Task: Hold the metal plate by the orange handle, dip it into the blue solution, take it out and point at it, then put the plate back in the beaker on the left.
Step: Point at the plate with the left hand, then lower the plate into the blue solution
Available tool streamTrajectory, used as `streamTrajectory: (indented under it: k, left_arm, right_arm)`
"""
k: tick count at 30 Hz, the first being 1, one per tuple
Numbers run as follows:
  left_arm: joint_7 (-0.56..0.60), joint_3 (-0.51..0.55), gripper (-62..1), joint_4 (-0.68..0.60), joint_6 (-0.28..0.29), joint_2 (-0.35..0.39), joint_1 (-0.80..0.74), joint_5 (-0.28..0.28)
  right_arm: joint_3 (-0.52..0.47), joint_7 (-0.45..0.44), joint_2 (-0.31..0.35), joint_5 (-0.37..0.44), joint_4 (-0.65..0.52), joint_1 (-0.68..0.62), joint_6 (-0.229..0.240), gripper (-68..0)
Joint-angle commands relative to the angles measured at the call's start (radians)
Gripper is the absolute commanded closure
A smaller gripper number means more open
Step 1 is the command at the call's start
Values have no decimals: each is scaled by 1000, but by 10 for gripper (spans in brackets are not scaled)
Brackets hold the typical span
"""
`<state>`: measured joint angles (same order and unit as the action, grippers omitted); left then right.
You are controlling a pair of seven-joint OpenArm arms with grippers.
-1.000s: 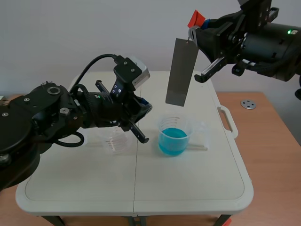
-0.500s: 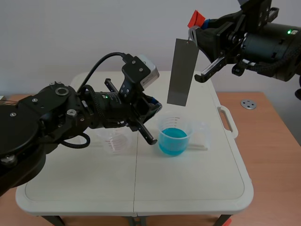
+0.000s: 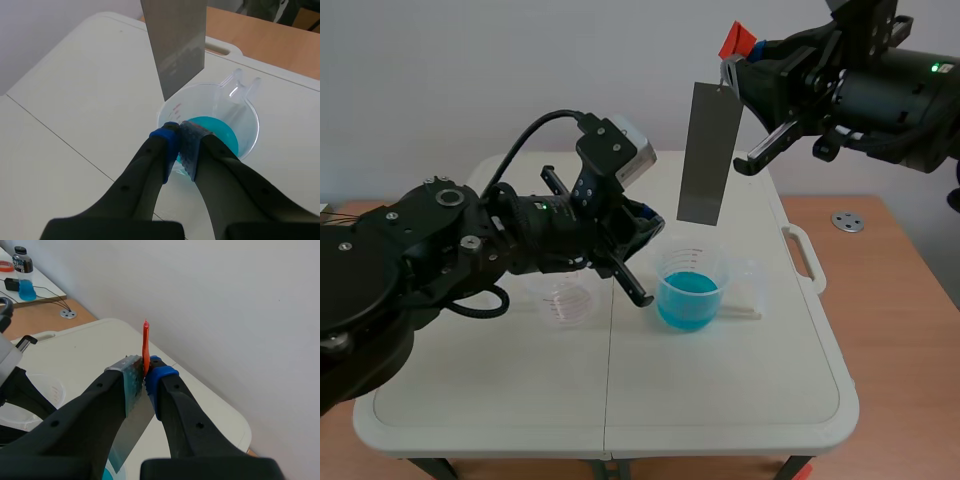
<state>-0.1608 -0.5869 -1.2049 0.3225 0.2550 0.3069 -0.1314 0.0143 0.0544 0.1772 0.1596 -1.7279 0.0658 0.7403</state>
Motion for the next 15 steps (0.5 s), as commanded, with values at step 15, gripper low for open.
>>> streamTrajectory:
  k: [15]
  left_arm:
    - [119,414,-17,-414,-77,554,-552,-338]
  right_arm:
    - [-2,-20,-3,34,-27,-39,5,-13]
